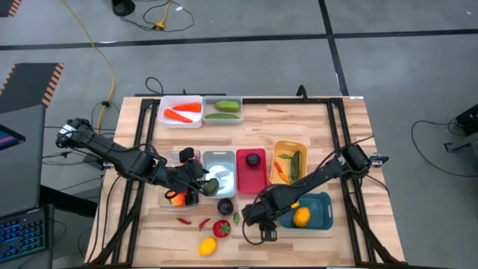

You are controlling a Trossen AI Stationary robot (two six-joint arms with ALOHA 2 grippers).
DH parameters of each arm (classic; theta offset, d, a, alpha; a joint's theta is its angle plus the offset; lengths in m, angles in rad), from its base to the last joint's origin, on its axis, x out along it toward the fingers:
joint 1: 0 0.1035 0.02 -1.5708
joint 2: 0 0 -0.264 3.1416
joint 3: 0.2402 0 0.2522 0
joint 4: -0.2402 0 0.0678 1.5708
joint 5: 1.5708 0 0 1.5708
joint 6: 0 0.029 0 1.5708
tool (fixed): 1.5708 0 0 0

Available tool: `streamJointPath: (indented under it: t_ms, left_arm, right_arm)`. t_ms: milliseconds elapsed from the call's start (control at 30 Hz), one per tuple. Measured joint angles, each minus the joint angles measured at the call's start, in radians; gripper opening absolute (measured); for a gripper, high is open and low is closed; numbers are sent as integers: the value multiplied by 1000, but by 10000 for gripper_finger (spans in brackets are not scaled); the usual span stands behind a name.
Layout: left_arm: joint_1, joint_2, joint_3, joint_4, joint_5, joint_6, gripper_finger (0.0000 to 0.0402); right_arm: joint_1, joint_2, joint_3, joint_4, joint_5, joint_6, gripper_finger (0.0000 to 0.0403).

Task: Sort produce into baskets
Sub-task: Put the green chili pepper into the yellow bin

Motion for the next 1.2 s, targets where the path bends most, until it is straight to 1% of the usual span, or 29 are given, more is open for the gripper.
streamJointPath:
  t_ms: [167,267,400,700,1067,1200]
  left_arm:
    - [0,0,0,0,0,0,129]
    - [0,0,0,0,0,0,129]
    - [0,0,0,0,0,0,129]
    - [0,0,0,0,0,-6,129]
    - [0,0,0,0,6,-8,129]
    - [0,0,0,-1,7,-8,129]
  right_arm:
    - [8,0,0,72,20,-1,214]
    - [12,0,0,63,24,0,214]
    - [12,0,-1,17,26,49,214]
    - [25,0,-67,26,25,132,214]
    - [32,2,-67,41,34,131,214]
    - [33,52,-62,42,17,129,214]
